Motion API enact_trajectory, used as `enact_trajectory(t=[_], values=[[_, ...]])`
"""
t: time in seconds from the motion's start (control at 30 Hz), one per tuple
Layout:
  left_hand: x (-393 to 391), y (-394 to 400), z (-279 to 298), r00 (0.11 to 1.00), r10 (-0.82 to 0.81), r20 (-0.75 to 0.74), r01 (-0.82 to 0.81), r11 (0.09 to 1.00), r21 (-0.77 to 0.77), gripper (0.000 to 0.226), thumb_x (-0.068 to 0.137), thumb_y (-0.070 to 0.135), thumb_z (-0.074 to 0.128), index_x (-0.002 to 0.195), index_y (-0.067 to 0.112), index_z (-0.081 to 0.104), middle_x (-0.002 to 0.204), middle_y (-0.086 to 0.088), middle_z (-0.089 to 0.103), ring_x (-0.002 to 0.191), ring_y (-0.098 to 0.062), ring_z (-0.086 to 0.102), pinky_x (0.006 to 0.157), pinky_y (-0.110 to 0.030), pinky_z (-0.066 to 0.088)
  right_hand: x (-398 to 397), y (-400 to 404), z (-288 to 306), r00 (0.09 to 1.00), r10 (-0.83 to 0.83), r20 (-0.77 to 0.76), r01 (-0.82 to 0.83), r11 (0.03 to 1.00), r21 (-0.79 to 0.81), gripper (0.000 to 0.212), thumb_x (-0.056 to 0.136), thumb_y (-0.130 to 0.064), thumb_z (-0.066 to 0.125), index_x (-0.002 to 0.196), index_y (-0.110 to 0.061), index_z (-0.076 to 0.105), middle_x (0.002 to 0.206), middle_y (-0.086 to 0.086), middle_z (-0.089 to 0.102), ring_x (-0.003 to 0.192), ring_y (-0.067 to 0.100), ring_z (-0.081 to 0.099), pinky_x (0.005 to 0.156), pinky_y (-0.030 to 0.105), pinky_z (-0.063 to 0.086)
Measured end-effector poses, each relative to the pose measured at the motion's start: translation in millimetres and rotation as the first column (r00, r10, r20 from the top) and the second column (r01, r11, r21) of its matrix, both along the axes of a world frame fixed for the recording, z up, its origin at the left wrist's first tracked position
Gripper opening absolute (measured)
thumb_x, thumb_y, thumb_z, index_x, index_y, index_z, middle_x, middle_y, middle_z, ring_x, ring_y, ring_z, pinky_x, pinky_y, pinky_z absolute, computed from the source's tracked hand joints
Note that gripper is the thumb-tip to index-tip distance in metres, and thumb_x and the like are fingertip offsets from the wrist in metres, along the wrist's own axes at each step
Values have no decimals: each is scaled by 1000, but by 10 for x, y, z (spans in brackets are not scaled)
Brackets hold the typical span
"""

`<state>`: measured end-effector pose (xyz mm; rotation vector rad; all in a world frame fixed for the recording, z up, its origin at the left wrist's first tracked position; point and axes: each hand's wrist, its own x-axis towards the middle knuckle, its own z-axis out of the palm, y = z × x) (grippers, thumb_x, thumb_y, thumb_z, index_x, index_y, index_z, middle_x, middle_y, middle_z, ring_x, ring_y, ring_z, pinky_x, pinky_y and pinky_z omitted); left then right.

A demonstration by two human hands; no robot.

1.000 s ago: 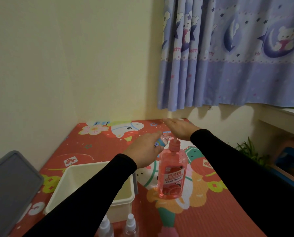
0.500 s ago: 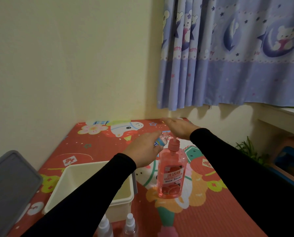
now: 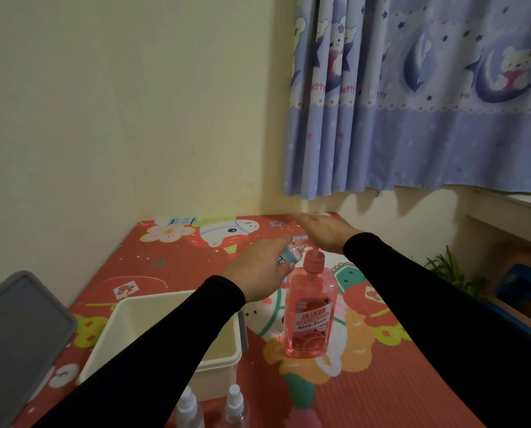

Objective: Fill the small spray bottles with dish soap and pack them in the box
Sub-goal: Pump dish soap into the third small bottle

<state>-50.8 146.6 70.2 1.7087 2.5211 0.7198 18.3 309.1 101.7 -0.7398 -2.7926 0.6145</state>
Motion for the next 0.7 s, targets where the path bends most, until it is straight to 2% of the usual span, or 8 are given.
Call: enact_trajectory(t=[0.1, 0.2, 0.3, 0.43, 0.57, 0.7], values=[[9, 12, -3, 1000, 1, -11, -1, 1000, 2, 55, 99, 35, 46, 149, 23, 28, 147, -6, 42, 131, -23, 42, 97, -28, 34, -12, 22, -28, 1000, 5, 7, -5, 1000, -1, 58, 102, -46, 13, 145, -19, 40, 152, 6, 37, 140, 22, 33, 113, 33, 22], [38, 4, -62, 1000, 3, -25, -4, 1000, -24, 57, 101, 34, 44, 152, 20, 22, 154, -6, 34, 139, -22, 33, 107, -30, 30, -47, 41, -166, 999, 34, 37, -33, 999, -24, 62, 99, -52, 13, 146, -20, 38, 154, 6, 35, 142, 22, 32, 118, 39, 22], [50, -3, -93, 1000, 6, -18, -6, 999, -33, 58, 101, 34, 43, 153, 21, 20, 156, -5, 30, 142, -21, 29, 110, -31, 28, -62, 53, -214, 998, 26, 63, -26, 1000, -8, 61, 100, -49, 13, 148, -18, 34, 155, 8, 34, 143, 24, 31, 118, 41, 22], [29, 9, -43, 1000, 5, -23, -6, 999, -48, 58, 100, 36, 44, 152, 21, 22, 153, -5, 35, 138, -23, 36, 106, -32, 32, -16, 20, -122, 998, 18, 56, -18, 1000, -14, 59, 101, -48, 13, 148, -19, 35, 155, 7, 31, 143, 23, 29, 117, 36, 20], [12, 8, 28, 1000, -5, 10, 5, 1000, 5, 54, 99, 34, 47, 149, 23, 29, 146, -5, 43, 131, -22, 42, 99, -29, 35, 41, -27, 55, 1000, -5, 10, 5, 1000, -8, 60, 102, -49, 13, 146, -18, 39, 153, 7, 35, 141, 22, 32, 112, 32, 22], [22, 12, -23, 1000, 0, -10, 0, 1000, -11, 56, 100, 35, 45, 150, 22, 25, 149, -5, 40, 134, -23, 40, 103, -32, 35, 6, -19, -50, 1000, 25, 15, -23, 997, -79, 56, 103, -47, 16, 146, -19, 39, 154, 5, 34, 142, 21, 31, 114, 32, 21]])
